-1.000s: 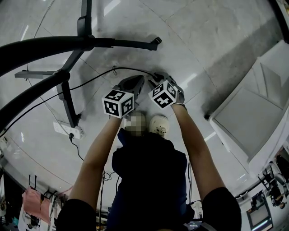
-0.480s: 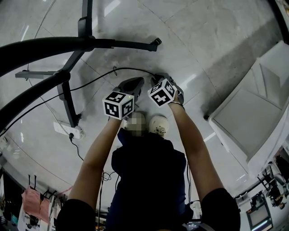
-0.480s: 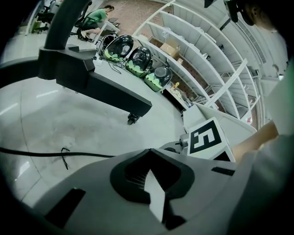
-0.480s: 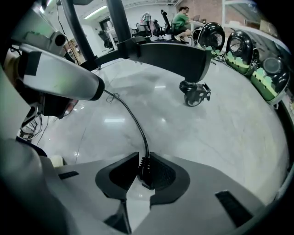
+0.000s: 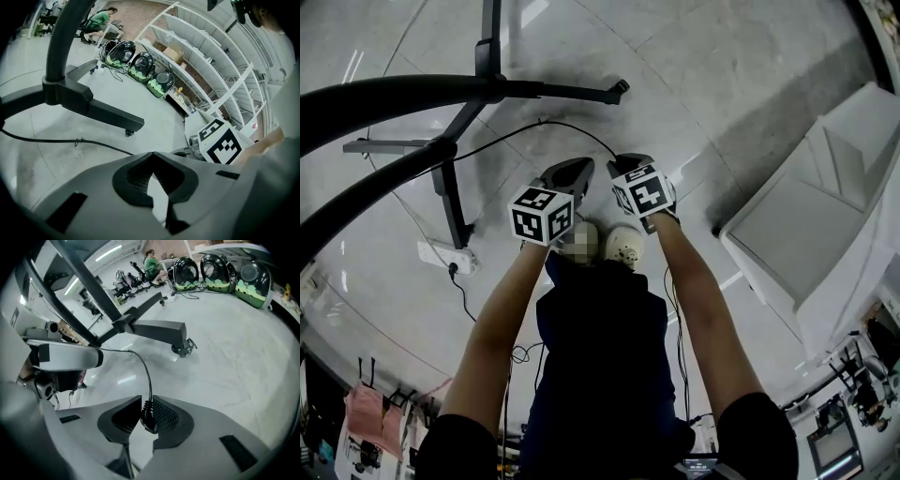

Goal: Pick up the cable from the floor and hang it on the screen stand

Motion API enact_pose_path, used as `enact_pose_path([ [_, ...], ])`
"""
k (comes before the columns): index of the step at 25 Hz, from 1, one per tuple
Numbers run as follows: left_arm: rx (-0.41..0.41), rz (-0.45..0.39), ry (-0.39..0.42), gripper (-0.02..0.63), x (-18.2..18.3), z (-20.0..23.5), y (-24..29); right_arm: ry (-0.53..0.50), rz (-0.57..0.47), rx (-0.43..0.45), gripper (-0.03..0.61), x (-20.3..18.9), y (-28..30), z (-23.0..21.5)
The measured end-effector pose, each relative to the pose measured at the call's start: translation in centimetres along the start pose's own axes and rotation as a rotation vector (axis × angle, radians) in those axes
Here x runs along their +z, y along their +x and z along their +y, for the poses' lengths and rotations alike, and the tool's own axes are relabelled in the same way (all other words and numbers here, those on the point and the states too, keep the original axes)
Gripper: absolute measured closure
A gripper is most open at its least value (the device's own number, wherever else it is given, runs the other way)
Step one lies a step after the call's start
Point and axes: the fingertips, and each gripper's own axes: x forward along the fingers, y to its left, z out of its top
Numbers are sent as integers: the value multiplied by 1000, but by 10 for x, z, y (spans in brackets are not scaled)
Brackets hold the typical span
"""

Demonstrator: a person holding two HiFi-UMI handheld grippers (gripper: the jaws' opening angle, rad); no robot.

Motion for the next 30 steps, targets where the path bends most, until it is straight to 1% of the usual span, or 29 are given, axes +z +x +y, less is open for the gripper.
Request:
enact_pose_path([
  [4,1,11,1,607,11,-19,-21,64,-19,28,489,8,-31,16],
  [10,-1,17,5,607,32,-56,-55,90,-56,43,489,26,-87,40],
  [19,-13,13,22,607,70,-117,-109,103,-110,55,489,59,-175,81],
  [30,-6,-7,31,607,110,-169,-174,87,-134,51,489,85,-260,123],
])
